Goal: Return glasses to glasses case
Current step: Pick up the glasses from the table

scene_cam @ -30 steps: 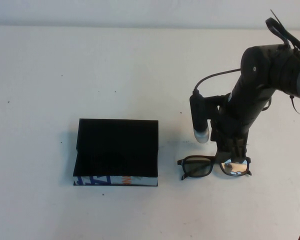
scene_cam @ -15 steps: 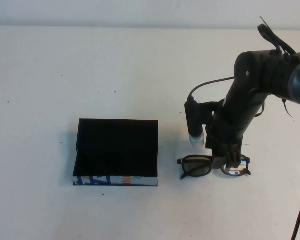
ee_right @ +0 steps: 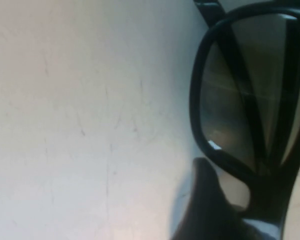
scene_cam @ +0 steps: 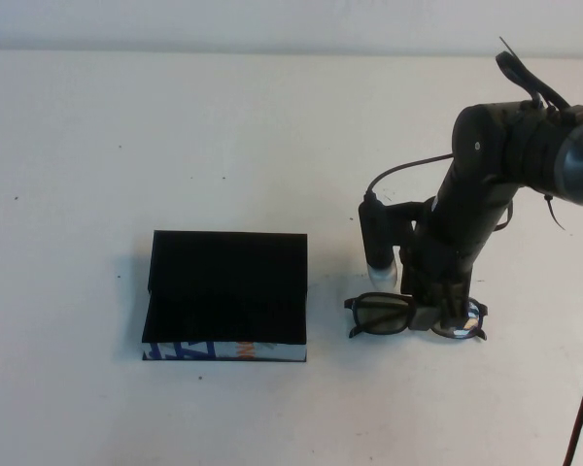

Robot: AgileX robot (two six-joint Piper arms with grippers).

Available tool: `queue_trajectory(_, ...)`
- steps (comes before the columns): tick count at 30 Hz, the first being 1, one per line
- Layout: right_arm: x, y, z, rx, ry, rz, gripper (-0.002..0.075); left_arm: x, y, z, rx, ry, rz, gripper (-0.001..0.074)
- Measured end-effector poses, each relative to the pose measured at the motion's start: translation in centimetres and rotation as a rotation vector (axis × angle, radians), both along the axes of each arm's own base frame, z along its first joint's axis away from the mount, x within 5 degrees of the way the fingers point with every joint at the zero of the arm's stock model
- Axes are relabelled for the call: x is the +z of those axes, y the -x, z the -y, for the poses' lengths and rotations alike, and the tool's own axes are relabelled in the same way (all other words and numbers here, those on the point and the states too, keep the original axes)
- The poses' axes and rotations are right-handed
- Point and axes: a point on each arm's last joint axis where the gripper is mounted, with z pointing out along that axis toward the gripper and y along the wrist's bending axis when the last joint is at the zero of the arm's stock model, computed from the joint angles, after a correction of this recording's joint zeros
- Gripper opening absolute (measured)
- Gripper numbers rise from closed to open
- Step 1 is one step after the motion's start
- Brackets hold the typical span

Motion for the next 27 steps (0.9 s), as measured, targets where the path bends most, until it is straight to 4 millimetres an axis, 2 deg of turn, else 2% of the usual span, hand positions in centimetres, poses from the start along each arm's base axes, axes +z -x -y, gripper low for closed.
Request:
queue_trajectory(10, 0.0, 0.3, 0.1, 0.007, 0.01, -0.031, 0.0265, 0.0, 0.0, 0.0, 0.0, 0.0, 0.0, -0.0004)
queue_trajectory(19, -0.1, 0.5, 0.5, -0.055, 0.053, -0.066, 0.0064, 0.0, 0.0, 0.0, 0.0, 0.0, 0.0, -0.0004)
queue_trajectory(24, 0.2, 1.0, -0.1, -0.077, 0.07, -0.098, 0.0059, 0.0, 0.0, 0.0, 0.0, 0.0, 0.0, -0.0004)
queue_trajectory(27, 1.9, 1.6, -1.6, -0.094, 0.056, -0.085, 0.0059, 0.0, 0.0, 0.0, 0.0, 0.0, 0.0, -0.0004)
